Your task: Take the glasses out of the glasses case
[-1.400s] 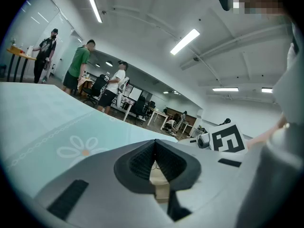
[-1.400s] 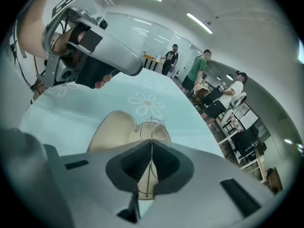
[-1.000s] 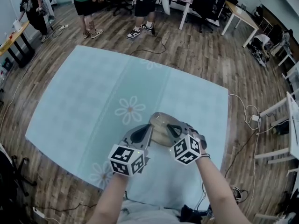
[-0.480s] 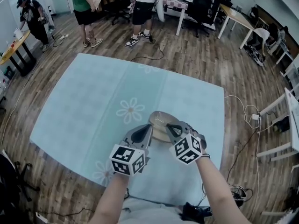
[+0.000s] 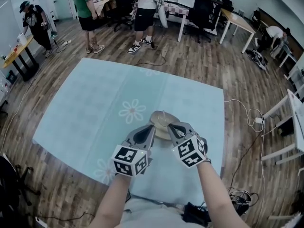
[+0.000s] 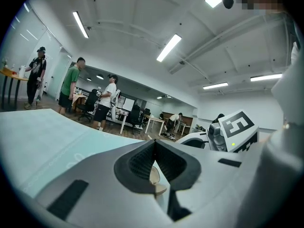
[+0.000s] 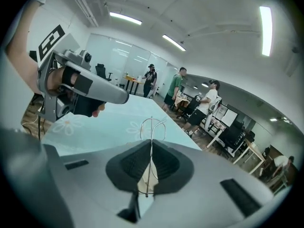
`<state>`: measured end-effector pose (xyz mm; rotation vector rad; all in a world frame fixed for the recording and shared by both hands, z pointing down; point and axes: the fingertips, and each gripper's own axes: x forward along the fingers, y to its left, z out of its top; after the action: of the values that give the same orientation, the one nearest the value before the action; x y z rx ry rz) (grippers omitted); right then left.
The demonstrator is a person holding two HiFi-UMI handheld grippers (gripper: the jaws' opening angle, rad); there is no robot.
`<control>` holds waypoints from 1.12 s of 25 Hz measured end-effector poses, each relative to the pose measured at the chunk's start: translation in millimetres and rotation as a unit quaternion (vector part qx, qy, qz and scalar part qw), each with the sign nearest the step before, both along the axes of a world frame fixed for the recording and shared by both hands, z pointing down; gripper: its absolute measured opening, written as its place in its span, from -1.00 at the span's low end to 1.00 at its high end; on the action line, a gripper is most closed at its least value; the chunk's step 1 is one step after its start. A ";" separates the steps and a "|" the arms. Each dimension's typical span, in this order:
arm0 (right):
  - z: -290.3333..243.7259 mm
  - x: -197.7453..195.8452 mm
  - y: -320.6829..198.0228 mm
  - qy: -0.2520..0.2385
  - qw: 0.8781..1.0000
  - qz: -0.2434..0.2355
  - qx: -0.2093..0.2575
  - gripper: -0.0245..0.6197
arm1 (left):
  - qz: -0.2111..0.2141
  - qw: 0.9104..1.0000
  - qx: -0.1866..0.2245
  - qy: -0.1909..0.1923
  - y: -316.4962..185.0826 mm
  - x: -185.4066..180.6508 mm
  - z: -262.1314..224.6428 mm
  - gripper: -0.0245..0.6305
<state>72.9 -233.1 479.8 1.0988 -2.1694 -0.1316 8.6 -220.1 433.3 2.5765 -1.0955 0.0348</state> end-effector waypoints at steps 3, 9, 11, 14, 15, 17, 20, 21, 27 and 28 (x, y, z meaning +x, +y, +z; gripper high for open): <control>-6.1 -1.7 10.0 -0.012 1.000 0.006 0.007 -0.88 | -0.001 1.000 0.008 -0.004 9.3 1.5 -6.0 -0.90; -20.5 0.0 25.3 -0.063 0.997 0.030 0.015 -0.88 | -0.007 1.000 0.020 -0.010 21.5 5.5 -13.9 -0.90; -28.1 -2.3 30.9 -0.078 0.996 0.035 0.018 -0.88 | -0.005 1.000 0.021 -0.007 25.0 6.8 -17.8 -0.90; -38.5 -2.9 41.6 -0.097 0.994 0.042 0.023 -0.88 | -0.001 1.000 0.026 -0.004 33.0 10.8 -23.0 -0.90; -41.5 -1.7 45.1 -0.105 0.993 0.046 0.025 -0.88 | 0.000 1.000 0.028 -0.005 35.7 12.7 -24.3 -0.90; -46.6 0.9 52.2 -0.124 0.991 0.053 0.027 -0.88 | 0.003 0.999 0.033 -0.008 40.9 16.2 -26.4 -0.90; -51.5 2.4 63.3 -0.138 0.988 0.059 0.030 -0.88 | 0.004 0.999 0.041 -0.010 48.9 18.1 -31.5 -0.90; -53.2 2.4 66.1 -0.141 0.988 0.060 0.030 -0.88 | 0.004 0.999 0.045 -0.011 51.0 18.1 -33.9 -0.90; -66.7 7.0 77.2 -0.181 0.980 0.076 0.035 -0.88 | 0.006 0.998 0.064 -0.019 59.6 19.6 -46.0 -0.90; -69.2 9.0 79.0 -0.189 0.978 0.080 0.036 -0.88 | 0.007 0.998 0.065 -0.019 61.2 20.4 -47.7 -0.90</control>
<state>81.8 -154.2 410.6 1.4298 -2.4086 0.0811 29.0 -158.9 385.7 2.7102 -1.1268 0.0156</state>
